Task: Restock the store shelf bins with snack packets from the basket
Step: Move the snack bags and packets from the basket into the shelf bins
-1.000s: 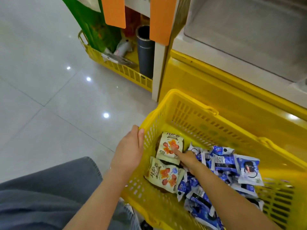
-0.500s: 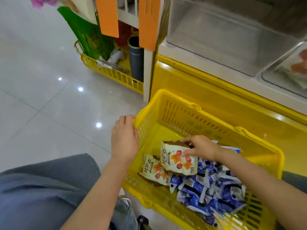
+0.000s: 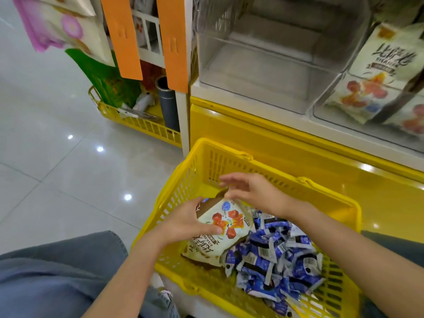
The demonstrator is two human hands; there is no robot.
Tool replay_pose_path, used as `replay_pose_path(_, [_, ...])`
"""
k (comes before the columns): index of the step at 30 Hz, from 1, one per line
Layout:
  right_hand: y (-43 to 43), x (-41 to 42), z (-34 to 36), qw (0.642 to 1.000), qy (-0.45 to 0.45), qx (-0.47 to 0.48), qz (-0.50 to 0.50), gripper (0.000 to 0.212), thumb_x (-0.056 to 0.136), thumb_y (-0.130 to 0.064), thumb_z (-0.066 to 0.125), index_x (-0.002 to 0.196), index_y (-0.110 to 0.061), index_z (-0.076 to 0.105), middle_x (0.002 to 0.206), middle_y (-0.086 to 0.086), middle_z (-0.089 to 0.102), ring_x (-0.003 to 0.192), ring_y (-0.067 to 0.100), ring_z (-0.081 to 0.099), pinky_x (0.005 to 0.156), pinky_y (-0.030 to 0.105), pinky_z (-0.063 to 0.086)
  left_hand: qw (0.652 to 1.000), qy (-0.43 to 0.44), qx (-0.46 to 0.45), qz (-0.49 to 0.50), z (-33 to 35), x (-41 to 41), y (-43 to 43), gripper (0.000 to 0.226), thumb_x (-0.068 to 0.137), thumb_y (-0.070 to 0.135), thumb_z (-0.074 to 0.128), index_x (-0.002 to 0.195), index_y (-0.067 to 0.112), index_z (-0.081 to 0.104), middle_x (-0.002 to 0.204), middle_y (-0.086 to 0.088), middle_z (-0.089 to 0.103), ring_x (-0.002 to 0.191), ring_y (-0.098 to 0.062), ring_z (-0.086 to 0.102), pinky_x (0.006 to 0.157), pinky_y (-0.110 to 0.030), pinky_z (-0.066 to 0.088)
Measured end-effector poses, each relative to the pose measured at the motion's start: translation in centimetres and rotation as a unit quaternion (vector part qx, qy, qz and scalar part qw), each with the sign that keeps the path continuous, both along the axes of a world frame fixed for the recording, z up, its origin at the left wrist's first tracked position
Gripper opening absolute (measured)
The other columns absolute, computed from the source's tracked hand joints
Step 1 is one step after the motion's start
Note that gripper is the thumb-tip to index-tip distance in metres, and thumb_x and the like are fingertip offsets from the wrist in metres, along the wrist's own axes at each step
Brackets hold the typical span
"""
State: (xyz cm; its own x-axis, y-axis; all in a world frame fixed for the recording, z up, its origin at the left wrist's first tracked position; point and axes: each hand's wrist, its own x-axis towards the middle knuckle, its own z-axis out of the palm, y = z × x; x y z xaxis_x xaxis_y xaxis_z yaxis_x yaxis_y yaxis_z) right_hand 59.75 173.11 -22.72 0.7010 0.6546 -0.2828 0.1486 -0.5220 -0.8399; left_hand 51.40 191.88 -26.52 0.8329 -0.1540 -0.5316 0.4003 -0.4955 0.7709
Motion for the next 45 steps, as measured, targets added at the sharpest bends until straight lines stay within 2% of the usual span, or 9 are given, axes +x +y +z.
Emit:
replay_pose_path(3, [0.0,0.6,-1.5,0.986,-0.034,0.070,-0.147,0.026,0.097,-0.023,0.044,0.122,-0.019,0.053,0.107,-0.015,0.061,0.093,-0.004,0.063,0.084,0.014,0.051,0.987,-0.065,0.069,0.129,0.1,0.2,0.9,0.071,0.057,0.044,0.084,0.117,0.029,0.048,0.096,0.021,0.059,0.089,-0.001,0.059,0.067,-0.011,0.041])
replay_pose_path(6, [-1.1,0.9,-5.3,0.979,0.011,0.013,-0.205,0.030,0.099,-0.021,0.042,0.123,-0.007,0.053,0.109,0.003,0.064,0.097,0.012,0.065,0.089,0.026,0.052,0.965,-0.121,0.060,0.225,0.5,0.5,1.7,0.051,0.057,0.043,0.083,0.095,0.036,0.050,0.083,0.028,0.058,0.072,0.014,0.056,0.055,-0.005,0.039])
replay_pose_path(16, [0.7,-5.5,-17.1,0.963,0.201,-0.154,-0.091,0.043,0.094,-0.023,0.055,0.132,-0.005,0.047,0.133,0.013,0.053,0.123,0.026,0.051,0.102,0.034,0.042,0.929,-0.145,0.042,0.338,0.9,1.7,2.3,0.044,0.060,0.042,0.081,0.091,0.038,0.050,0.086,0.017,0.063,0.071,0.007,0.062,0.048,-0.004,0.043])
replay_pose_path(23, [2.9,-5.6,-18.0,0.937,0.154,-0.313,0.007,0.079,0.077,-0.064,0.060,0.135,-0.012,0.043,0.136,0.005,0.051,0.125,0.024,0.048,0.100,0.036,0.044,0.934,-0.120,0.027,0.335,0.5,2.2,1.7,0.049,0.062,0.038,0.081,0.100,0.031,0.052,0.088,0.015,0.064,0.073,0.000,0.065,0.050,-0.007,0.048])
replay_pose_path(27, [3.2,-5.6,-17.3,0.924,0.077,-0.370,0.049,0.070,0.073,-0.068,0.061,0.113,-0.011,0.056,0.119,0.008,0.057,0.119,0.026,0.048,0.094,0.036,0.043,0.940,-0.109,0.033,0.322,0.4,2.3,1.4,0.049,0.062,0.038,0.081,0.101,0.030,0.052,0.089,0.012,0.065,0.079,-0.004,0.064,0.053,-0.011,0.050])
replay_pose_path(30, [2.8,-5.7,-16.6,0.940,0.067,-0.335,0.022,0.048,0.072,-0.060,0.068,0.090,-0.018,0.052,0.103,0.001,0.055,0.117,0.025,0.043,0.093,0.035,0.040,0.941,-0.102,0.047,0.318,0.4,2.1,1.2,0.050,0.064,0.038,0.080,0.103,0.026,0.052,0.097,0.004,0.065,0.084,-0.011,0.065,0.066,-0.027,0.056])
replay_pose_path(35, [1.4,-5.9,-14.2,0.956,0.117,-0.254,-0.088,0.059,0.073,-0.048,0.074,0.113,-0.010,0.052,0.111,0.007,0.063,0.098,0.022,0.061,0.084,0.037,0.052,0.941,-0.109,0.057,0.315,0.8,1.4,0.7,0.043,0.066,0.037,0.079,0.093,0.032,0.046,0.090,0.008,0.065,0.081,-0.008,0.065,0.063,-0.025,0.054])
replay_pose_path(40, [-0.7,-3.8,-9.3,0.947,0.079,-0.154,-0.271,0.064,0.074,-0.046,0.075,0.115,-0.004,0.051,0.101,0.007,0.067,0.089,0.022,0.065,0.077,0.036,0.053,0.934,-0.118,0.108,0.318,1.3,1.0,0.0,0.051,0.068,0.037,0.079,0.103,0.018,0.047,0.102,-0.005,0.063,0.091,-0.025,0.063,0.077,-0.044,0.054])
replay_pose_path(45, [-3.3,-2.1,-3.1,0.907,0.073,-0.011,-0.415,0.068,0.078,-0.043,0.071,0.126,-0.002,0.047,0.111,0.008,0.066,0.090,0.015,0.064,0.069,0.024,0.054,0.921,-0.113,0.070,0.367,2.7,0.6,-1.6,0.050,0.069,0.031,0.080,0.097,0.017,0.042,0.097,-0.006,0.063,0.083,-0.024,0.058,0.062,-0.029,0.042])
